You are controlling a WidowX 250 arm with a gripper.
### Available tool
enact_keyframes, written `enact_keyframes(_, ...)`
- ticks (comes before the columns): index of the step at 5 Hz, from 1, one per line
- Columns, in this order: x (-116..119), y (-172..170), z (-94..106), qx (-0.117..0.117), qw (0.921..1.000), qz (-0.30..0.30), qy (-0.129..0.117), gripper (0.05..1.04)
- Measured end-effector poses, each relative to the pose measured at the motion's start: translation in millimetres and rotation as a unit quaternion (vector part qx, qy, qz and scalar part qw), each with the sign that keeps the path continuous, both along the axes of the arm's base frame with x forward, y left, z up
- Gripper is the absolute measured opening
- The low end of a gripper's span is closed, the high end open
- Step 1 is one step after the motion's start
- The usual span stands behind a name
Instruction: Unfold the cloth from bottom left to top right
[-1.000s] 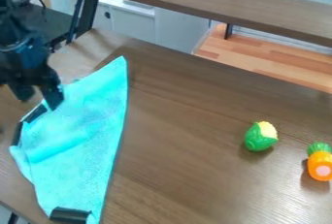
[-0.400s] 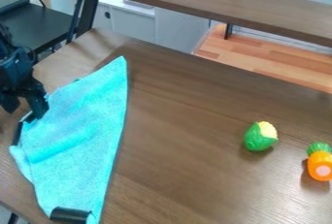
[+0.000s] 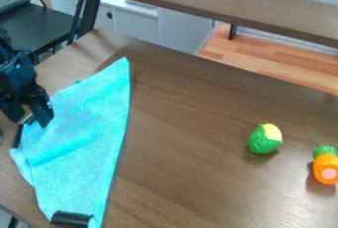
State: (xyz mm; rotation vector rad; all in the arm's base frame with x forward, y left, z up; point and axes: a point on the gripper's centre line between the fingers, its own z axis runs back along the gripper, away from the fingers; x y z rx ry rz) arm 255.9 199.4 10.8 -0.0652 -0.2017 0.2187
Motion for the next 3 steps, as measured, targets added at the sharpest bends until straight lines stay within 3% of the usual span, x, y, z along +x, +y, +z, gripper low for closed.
enact_keyframes(1, 1.6, -3.6, 0.2, -0.002, 1.0000, -0.005, -0.001, 0.954)
enact_keyframes(3, 3.2, -2.6, 0.7, 0.004, 1.0000, 0.004, -0.003, 0.412)
